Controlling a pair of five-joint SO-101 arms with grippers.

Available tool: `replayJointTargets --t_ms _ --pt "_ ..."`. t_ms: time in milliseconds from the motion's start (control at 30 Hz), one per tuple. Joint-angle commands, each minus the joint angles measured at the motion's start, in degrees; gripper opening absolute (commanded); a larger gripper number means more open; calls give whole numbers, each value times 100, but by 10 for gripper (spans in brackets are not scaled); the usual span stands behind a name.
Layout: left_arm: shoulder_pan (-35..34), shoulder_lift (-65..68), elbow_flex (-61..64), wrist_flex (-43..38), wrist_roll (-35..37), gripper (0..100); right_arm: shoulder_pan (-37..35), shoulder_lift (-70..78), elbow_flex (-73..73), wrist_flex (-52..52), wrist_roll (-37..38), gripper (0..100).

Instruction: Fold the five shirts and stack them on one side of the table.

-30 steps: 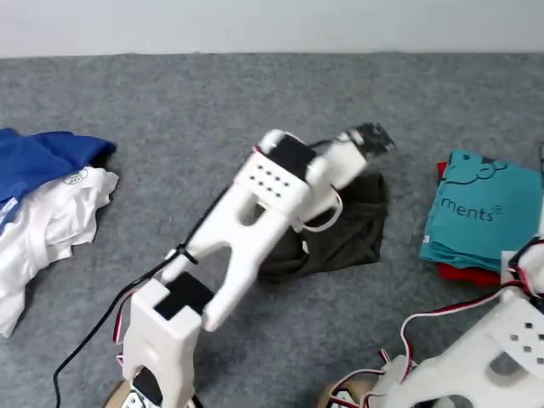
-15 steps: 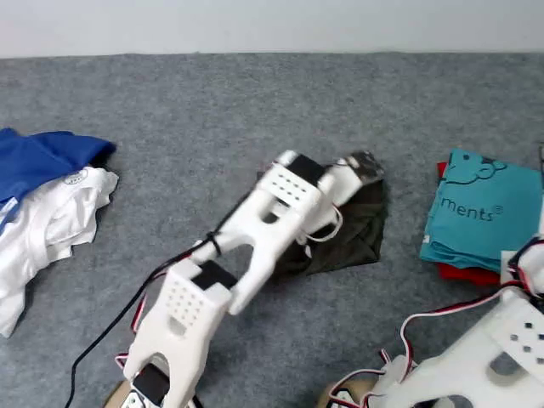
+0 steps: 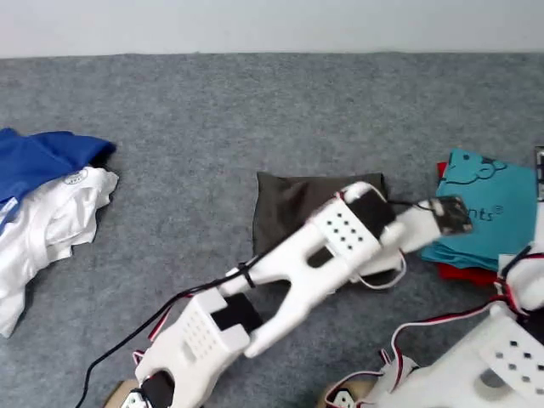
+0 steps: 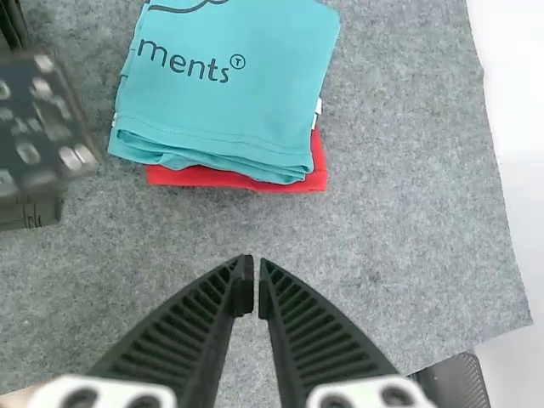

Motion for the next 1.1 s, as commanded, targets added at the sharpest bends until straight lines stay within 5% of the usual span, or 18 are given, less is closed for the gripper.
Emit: replayJointTargets --t_ms 0,400,733,1067 --pt "-53 -431 -549 334 53 14 22 -92 -18 215 53 26" --pt "-1292 -1064 -110 316 246 14 -4 -40 -18 215 53 26" --pt "-334 246 171 -519 237 14 13 -48 -9 207 62 26" --pt "747 448 154 185 -141 14 4 -40 -9 207 62 26"
